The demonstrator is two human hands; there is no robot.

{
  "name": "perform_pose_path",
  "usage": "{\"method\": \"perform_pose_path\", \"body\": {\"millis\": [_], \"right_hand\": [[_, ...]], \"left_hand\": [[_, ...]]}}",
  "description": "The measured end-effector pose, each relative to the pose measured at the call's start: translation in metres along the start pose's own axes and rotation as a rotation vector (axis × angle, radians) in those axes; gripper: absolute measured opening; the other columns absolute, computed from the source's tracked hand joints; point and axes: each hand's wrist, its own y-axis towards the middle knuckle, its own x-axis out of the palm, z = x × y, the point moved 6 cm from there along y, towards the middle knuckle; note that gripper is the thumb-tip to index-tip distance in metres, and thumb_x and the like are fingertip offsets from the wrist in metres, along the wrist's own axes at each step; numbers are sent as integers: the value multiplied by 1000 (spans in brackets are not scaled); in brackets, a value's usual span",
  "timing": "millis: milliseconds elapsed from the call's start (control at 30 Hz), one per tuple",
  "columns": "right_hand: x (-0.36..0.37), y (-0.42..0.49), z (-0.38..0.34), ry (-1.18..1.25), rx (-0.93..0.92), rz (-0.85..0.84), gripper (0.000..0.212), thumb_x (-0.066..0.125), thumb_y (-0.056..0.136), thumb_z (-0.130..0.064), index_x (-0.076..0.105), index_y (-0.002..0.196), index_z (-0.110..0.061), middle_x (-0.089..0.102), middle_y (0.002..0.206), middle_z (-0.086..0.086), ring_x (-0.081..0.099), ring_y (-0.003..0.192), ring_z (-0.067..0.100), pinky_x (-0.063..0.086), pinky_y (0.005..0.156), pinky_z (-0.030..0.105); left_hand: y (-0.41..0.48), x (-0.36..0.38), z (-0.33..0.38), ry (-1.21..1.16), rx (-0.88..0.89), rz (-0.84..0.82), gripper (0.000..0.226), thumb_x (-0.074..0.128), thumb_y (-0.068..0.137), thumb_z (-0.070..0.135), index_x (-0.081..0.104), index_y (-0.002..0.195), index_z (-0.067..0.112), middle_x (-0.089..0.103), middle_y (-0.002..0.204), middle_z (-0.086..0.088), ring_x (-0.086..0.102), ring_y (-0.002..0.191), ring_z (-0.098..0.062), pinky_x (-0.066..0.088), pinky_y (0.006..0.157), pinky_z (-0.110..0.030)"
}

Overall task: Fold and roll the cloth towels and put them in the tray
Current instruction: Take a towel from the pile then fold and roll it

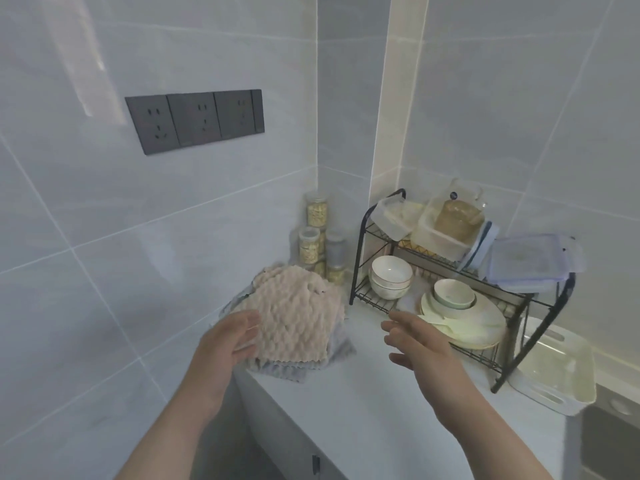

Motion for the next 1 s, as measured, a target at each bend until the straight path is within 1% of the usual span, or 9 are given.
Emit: {"method": "perform_pose_path", "body": {"millis": [100, 267, 433, 500, 567, 700, 800, 867, 1000], "right_hand": [[21, 40, 1, -21, 25, 2, 30, 55, 94, -15, 58, 124, -21, 65, 114, -7, 61, 105, 8, 51, 93, 34], [66, 114, 12, -79, 82, 43, 27, 54, 94, -15, 57, 120, -21, 65, 109, -7, 59, 101, 6, 50, 95, 36], [110, 205, 41, -192, 173, 155, 27, 54, 95, -17, 58, 121, -14, 64, 104, -4, 59, 94, 10, 48, 98, 39], [128, 234, 51, -219, 210, 178, 20, 53, 95, -14, 61, 114, -15, 65, 103, 3, 62, 96, 21, 48, 96, 46], [143, 261, 62, -252, 231, 199, 14, 52, 95, -11, 62, 104, -11, 65, 105, 16, 61, 98, 38, 49, 89, 50], [160, 306, 88, -382, 207, 221, 16, 52, 94, -17, 64, 104, -14, 67, 95, -3, 60, 68, 12, 46, 55, 14], [161, 326, 108, -550, 246, 220, 25, 52, 94, -28, 65, 81, -11, 71, 80, 2, 63, 71, 23, 51, 60, 26], [162, 331, 117, -626, 255, 196, 28, 54, 94, -29, 70, 86, -8, 73, 85, 5, 67, 80, 24, 52, 69, 30], [156, 330, 124, -603, 120, 198, 17, 55, 93, -15, 68, 82, -17, 67, 75, -1, 63, 62, 15, 48, 53, 20]], "left_hand": [[52, -10, 0, 4, -24, 38, 13, 60, 88, 25, 65, 94, 14, 65, 108, -4, 60, 104, -20, 46, 93, -38], [156, -25, -15, 54, -83, 45, 12, 54, 95, 16, 66, 94, 12, 69, 100, -6, 63, 101, -20, 46, 100, -40], [258, -17, -41, 301, -105, -78, 15, 62, 82, 30, 74, 73, 26, 72, 81, 8, 65, 89, -13, 49, 80, -31], [290, -13, -62, 449, -63, -99, 17, 54, 88, 20, 70, 89, 25, 70, 94, 5, 62, 86, -9, 43, 68, -25], [316, -7, -79, 558, -10, -124, 31, 50, 90, 10, 64, 114, 20, 66, 112, 2, 59, 89, -7, 42, 72, -21], [344, -1, -101, 661, 70, -131, 43, 52, 89, 7, 54, 131, 10, 59, 127, -2, 55, 116, -19, 36, 91, -21], [354, 5, -111, 717, 168, -152, 38, 52, 88, 6, 59, 125, 10, 62, 118, -1, 57, 114, -21, 39, 92, -23], [359, 6, -114, 754, 237, -136, 32, 53, 87, 6, 64, 116, 11, 66, 111, -4, 61, 106, -22, 42, 86, -24], [360, 4, -115, 828, 311, -119, 14, 58, 84, 13, 68, 94, 12, 70, 85, -3, 64, 80, -21, 50, 74, -35]]}}
